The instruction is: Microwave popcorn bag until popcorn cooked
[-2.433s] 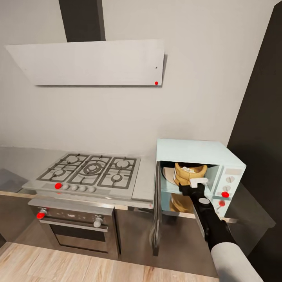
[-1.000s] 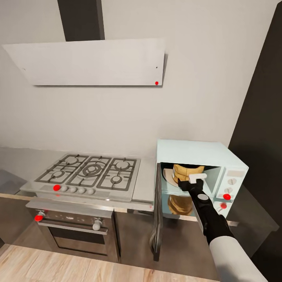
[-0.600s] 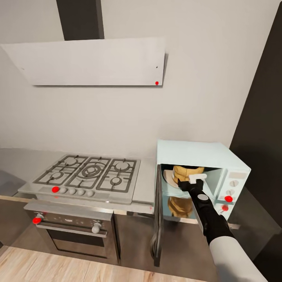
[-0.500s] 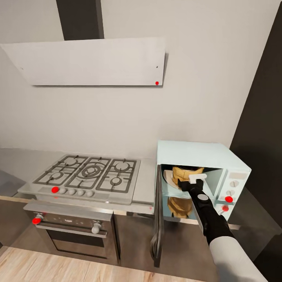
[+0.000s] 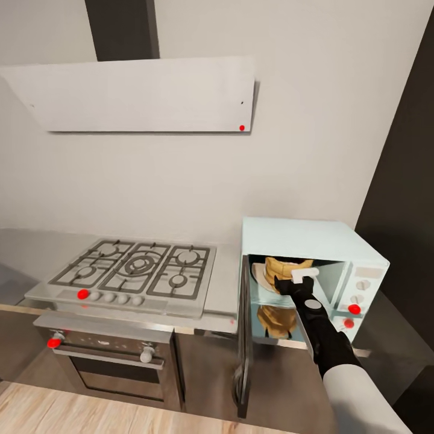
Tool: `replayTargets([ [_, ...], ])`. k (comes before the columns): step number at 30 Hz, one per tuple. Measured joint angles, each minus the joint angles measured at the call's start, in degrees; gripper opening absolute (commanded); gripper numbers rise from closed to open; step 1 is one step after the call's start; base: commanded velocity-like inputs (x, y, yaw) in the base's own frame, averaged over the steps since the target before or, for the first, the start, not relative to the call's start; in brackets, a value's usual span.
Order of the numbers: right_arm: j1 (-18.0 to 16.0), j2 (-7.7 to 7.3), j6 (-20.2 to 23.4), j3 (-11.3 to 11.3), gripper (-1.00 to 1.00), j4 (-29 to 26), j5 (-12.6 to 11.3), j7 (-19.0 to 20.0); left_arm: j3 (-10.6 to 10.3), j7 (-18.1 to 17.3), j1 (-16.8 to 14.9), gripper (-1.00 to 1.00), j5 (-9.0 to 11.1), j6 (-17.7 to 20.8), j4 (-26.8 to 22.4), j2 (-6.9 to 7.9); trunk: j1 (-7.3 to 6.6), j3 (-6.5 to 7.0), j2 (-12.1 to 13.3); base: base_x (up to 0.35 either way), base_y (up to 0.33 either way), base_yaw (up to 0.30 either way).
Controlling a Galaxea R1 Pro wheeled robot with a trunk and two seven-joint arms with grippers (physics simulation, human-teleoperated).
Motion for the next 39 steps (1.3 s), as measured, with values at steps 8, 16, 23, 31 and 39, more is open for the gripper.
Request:
replayTargets([
  [8, 0.0, 0.0, 0.0, -0.1, 1.0, 0.0, 0.1, 0.0, -0.1, 0.0, 0.0, 1.0, 0.0, 0.0, 0.0, -0.01, 0.02, 0.0, 0.0, 0.039, 0.0, 0.0],
  [16, 0.0, 0.0, 0.0, -0.1, 1.0, -0.1, 0.2, 0.0, -0.1, 0.0, 0.0, 1.0, 0.0, 0.0, 0.0, -0.01, 0.0, 0.0, 0.0, 0.061, 0.0, 0.0],
  [23, 0.0, -0.01, 0.0, -0.3, 1.0, 0.0, 0.4, 0.1, -0.1, 0.0, 0.0, 1.0, -0.1, 0.0, 0.0, -0.01, 0.0, -0.02, 0.0, 0.18, 0.0, 0.0],
  [31, 0.0, 0.0, 0.0, -0.1, 1.0, -0.1, 0.2, 0.1, -0.1, 0.0, 0.0, 1.0, -0.1, 0.0, 0.0, -0.02, 0.02, 0.0, 0.0, -0.009, 0.0, 0.0],
  [39, 0.0, 0.0, 0.0, -0.1, 1.0, -0.1, 0.3, 0.1, -0.1, 0.2, 0.1, 1.0, 0.0, 0.0, 0.0, -0.02, 0.06, 0.0, 0.0, -0.296, 0.0, 0.0],
])
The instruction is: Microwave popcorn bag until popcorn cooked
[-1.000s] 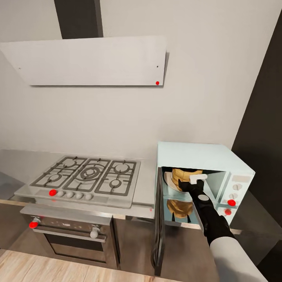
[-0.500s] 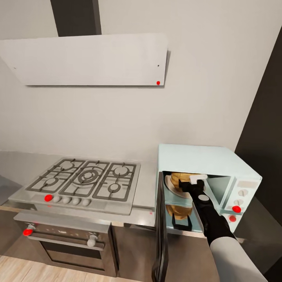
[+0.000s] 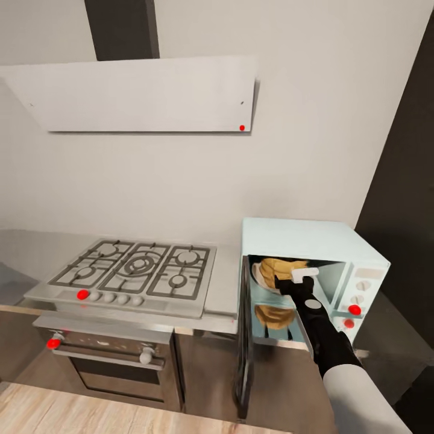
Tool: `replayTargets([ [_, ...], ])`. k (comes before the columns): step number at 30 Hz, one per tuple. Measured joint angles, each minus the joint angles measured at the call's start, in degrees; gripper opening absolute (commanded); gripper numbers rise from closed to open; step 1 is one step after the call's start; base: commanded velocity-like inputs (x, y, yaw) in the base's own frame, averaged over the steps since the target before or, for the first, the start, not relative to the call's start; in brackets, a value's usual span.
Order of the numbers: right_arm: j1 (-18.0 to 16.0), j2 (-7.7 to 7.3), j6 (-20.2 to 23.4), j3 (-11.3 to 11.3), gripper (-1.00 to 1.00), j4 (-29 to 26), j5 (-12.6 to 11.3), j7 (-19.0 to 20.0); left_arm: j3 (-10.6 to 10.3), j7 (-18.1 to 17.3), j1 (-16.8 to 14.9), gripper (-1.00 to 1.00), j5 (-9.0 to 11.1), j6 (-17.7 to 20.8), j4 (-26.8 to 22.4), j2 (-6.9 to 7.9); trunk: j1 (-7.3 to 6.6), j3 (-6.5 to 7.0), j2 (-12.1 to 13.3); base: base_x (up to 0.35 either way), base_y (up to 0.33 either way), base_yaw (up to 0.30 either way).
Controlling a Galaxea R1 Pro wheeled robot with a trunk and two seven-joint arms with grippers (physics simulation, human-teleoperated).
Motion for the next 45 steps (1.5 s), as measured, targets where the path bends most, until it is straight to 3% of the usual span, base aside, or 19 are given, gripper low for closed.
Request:
replayTargets([
  [18, 0.4, -0.24, -0.6, 0.3, 1.0, 0.0, 0.1, 0.3, -0.2, 0.0, -0.1, 1.0, 0.0, 0.1, 0.9, 0.0, 0.0, 0.0, 0.0, -0.334, -0.063, 0.0],
  [24, 0.4, -0.98, -0.7, 0.4, 1.0, 0.0, -0.1, 0.4, -0.1, 0.0, -0.1, 1.0, 0.0, 0.1, 1.1, 0.0, 0.0, 0.0, 0.0, -0.335, -0.033, 0.0],
  [31, 1.2, -0.88, -3.0, 0.6, 1.0, -1.2, -0.2, 0.4, 0.0, 0.0, -0.2, 1.0, 0.0, 0.1, 1.1, 0.07, 0.0, 0.0, 0.0, -0.337, -0.001, 0.0],
  [34, 6.2, -0.55, -5.0, 0.8, 1.0, -7.0, -0.2, 0.5, -0.1, 0.0, -0.3, 1.0, 0.0, 0.1, 1.1, 0.09, 0.0, -0.01, 0.0, -0.338, 0.0, 0.0],
  [39, 20.7, -0.64, -5.8, 1.1, 1.0, -24.5, -0.1, 0.4, -0.2, -0.2, -0.6, 1.0, -0.1, 0.1, 1.0, 0.09, -0.02, -0.01, 0.0, -0.244, 0.0, 0.0],
  [45, 31.7, -0.83, -6.9, 1.2, 1.0, -29.8, -0.5, 0.3, -0.1, 0.1, -1.1, 1.0, -0.1, -0.1, 0.5, 0.05, -0.04, -0.01, 0.0, -0.026, 0.0, 0.0],
])
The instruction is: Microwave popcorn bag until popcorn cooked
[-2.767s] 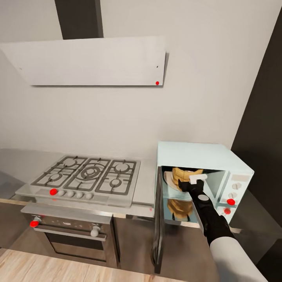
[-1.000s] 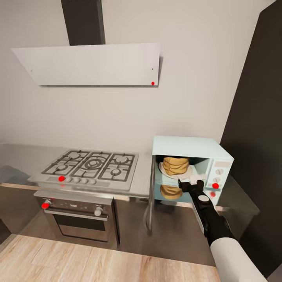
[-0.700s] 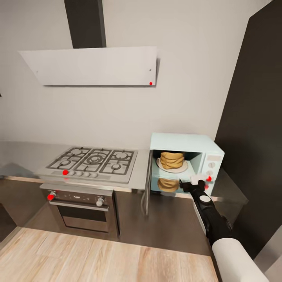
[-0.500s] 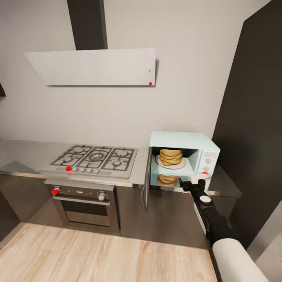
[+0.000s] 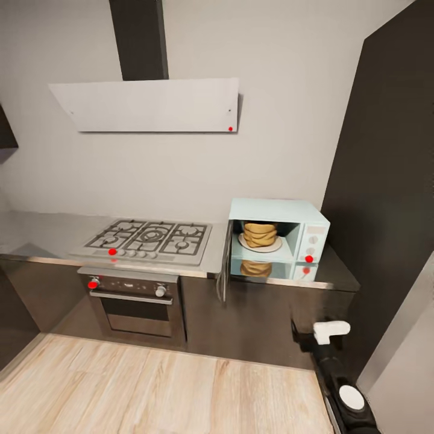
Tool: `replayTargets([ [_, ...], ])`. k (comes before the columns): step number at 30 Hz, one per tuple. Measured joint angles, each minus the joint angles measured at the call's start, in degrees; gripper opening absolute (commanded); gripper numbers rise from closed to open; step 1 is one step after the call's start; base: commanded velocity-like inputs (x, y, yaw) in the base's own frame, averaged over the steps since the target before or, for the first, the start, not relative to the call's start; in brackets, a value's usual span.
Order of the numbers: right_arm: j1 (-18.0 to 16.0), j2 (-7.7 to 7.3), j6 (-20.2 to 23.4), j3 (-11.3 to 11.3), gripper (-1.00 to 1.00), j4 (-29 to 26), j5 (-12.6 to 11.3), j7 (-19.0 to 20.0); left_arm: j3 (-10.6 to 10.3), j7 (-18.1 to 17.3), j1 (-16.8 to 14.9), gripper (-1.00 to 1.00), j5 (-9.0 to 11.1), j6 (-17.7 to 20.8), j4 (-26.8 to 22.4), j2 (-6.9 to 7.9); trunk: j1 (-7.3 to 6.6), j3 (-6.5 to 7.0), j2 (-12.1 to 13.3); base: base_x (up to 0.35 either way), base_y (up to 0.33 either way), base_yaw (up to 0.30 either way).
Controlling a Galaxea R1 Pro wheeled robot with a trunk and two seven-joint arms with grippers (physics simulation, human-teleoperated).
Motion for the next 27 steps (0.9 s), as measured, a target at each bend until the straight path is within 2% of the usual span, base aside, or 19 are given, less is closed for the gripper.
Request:
replayTargets([
  [1, 0.7, 0.08, -0.4, 0.0, 1.0, 0.0, 0.1, -0.1, 0.0, 0.0, -0.2, 1.0, 0.0, 0.0, -0.1, -0.01, 0.0, 0.0, 0.0, -0.004, 0.0, 0.0],
  [2, 2.9, 0.54, -1.9, 0.3, 1.0, 0.4, 0.3, -0.5, -0.1, 0.1, -1.2, 1.0, -0.2, -0.1, -0.8, -0.02, 0.0, 0.0, 0.0, -0.002, 0.0, 0.0],
  [4, 7.5, 1.33, -6.4, 1.8, 1.0, 2.8, 0.4, -1.0, -0.2, -0.2, -5.3, 1.0, -0.1, -0.2, -3.7, 0.03, 0.0, -0.01, 0.0, 0.0, 0.0, 0.0],
  [6, 8.9, 1.39, -8.6, 2.5, 1.0, 6.6, 0.3, -0.9, -0.2, -0.5, -8.2, 1.0, 0.0, -0.3, -8.0, -0.22, 0.0, -0.01, 0.0, 0.0, 0.0, 0.0],
  [7, 9.2, 1.37, -9.3, 2.6, 1.0, 10.7, 0.1, -0.7, -0.3, -0.5, -9.8, 1.0, 0.1, -0.3, -12.2, -1.3, 0.0, -0.01, 0.0, 0.0, 0.0, 0.0],
  [8, 9.0, 1.35, -9.5, 2.7, 1.0, 13.1, 0.1, -0.7, -0.3, -0.6, -12.2, 1.0, 0.1, -0.3, -14.5, -1.97, 0.01, 0.0, 0.0, 0.0, 0.0, 0.0],
  [9, 8.9, 1.35, -9.6, 2.7, 1.0, 14.1, 0.1, -0.6, -0.3, -0.6, -12.3, 1.0, 0.1, -0.3, -15.5, -2.3, 0.0, -0.01, 0.0, 0.0, 0.0, 0.0],
  [10, 8.5, 1.35, -9.7, 2.7, 1.0, 16.2, 0.1, -0.5, -0.4, -0.6, -14.0, 1.0, 0.0, -0.1, -17.9, -3.44, 0.0, -0.01, 0.0, 0.0, 0.0, 0.0],
  [11, 8.2, 1.4, -9.8, 2.7, 1.0, 17.5, 0.0, -0.5, -0.6, -0.5, -17.4, 1.0, 0.0, 0.0, -19.3, -4.58, 0.0, 0.0, 0.0, 0.0, 0.0, 0.0],
  [14, 7.9, 1.49, -9.8, 2.8, 1.0, 18.6, 0.0, -0.5, -0.6, -0.5, -25.4, 1.0, 0.1, 0.2, -20.3, -5.52, 0.0, 0.0, 0.0, 0.0, 0.0, 0.0],
  [16, 7.9, 1.63, -9.8, 2.9, 1.0, 19.0, 0.0, -0.4, -0.6, -0.5, -33.6, 1.0, 0.3, 0.9, -20.3, -5.49, 0.0, 0.0, 0.0, 0.0, 0.0, 0.0],
  [18, 7.9, 1.78, -9.8, 2.9, 1.0, 19.7, 0.1, -0.4, -0.5, -0.5, -37.6, 1.0, 0.4, 6.0, -19.7, -5.37, 0.0, 0.0, 0.0, 0.0, 0.0, 0.0],
  [19, 7.9, 1.85, -9.8, 3.2, 1.0, 20.2, 0.2, -0.4, -0.6, -0.5, -40.1, 1.0, 0.2, 10.0, -18.8, -5.33, 0.0, 0.01, 0.0, 0.0, 0.0, 0.0],
  [22, 7.9, 1.91, -9.8, 5.6, 1.0, 21.4, 0.4, -0.5, -0.4, -0.4, -46.3, 1.0, 0.4, 15.5, -17.2, -5.23, 0.0, 0.01, 0.0, 0.0, 0.0, 0.0],
  [24, 7.9, 1.92, -9.8, 6.2, 1.0, 22.2, 0.4, -0.6, -0.3, -0.3, -48.4, 1.0, 0.5, 16.5, -17.0, -5.14, 0.0, 0.0, 0.0, 0.0, 0.0, 0.0],
  [27, 7.9, 1.97, -9.8, 6.3, 1.0, 24.9, 0.2, -0.9, -0.4, -0.1, -48.8, 1.0, 0.1, 16.3, -16.9, -5.25, 0.0, -0.01, 0.0, 0.0, 0.0, -0.031],
])
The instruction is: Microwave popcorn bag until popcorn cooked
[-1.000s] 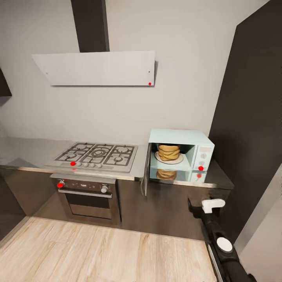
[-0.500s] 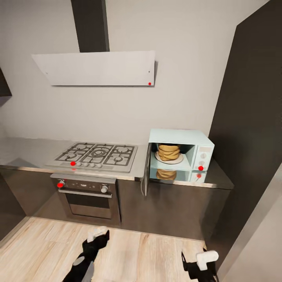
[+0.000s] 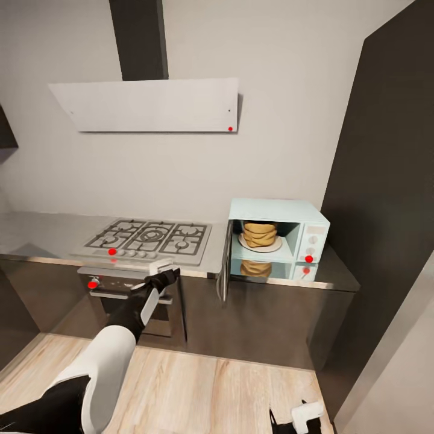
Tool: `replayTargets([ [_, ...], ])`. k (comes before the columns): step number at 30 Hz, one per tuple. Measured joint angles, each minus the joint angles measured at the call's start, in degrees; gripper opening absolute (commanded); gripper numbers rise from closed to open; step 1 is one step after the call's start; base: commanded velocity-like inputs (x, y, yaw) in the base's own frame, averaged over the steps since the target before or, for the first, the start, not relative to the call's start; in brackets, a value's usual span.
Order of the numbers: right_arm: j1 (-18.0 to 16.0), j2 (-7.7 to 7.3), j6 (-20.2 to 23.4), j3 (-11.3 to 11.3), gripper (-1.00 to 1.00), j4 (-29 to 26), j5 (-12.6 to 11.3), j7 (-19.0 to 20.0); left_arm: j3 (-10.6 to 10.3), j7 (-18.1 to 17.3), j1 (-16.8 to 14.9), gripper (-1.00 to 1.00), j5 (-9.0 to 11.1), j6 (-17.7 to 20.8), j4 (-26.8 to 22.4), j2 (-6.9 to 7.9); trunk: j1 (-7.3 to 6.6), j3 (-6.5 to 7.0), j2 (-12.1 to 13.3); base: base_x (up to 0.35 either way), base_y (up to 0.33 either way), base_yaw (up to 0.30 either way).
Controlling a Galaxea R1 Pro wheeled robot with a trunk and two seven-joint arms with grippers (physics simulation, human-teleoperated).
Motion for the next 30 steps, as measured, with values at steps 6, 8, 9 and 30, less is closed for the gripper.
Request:
replayTargets([
  [6, -0.1, -0.09, -0.5, -0.5, 1.0, 5.6, -0.2, -0.1, -0.2, 0.2, 0.6, 1.0, -0.3, -0.7, 0.2, -0.51, 0.0, 0.0, 0.0, 0.0, 0.0, -0.261],
  [8, -0.1, -0.05, -0.5, -0.5, 1.0, 6.1, -0.2, -0.1, -0.3, 0.2, 0.6, 1.0, -0.1, -0.7, 0.2, -0.57, 0.0, 0.0, 0.0, 0.0, 0.0, -0.296],
  [9, -0.1, -0.02, -0.5, -0.5, 1.0, 6.2, -0.2, -0.1, -0.3, 0.2, 0.6, 1.0, 0.0, -0.7, 0.2, -0.62, 0.0, 0.0, 0.0, 0.0, 0.0, -0.298],
  [30, 0.0, 0.01, -0.4, 0.1, 1.0, 6.4, -0.1, 0.0, -0.2, 0.2, 0.7, 1.0, 0.2, -0.5, 0.3, -0.64, 0.0, 0.0, 0.0, 0.039, 0.0, -0.122],
])
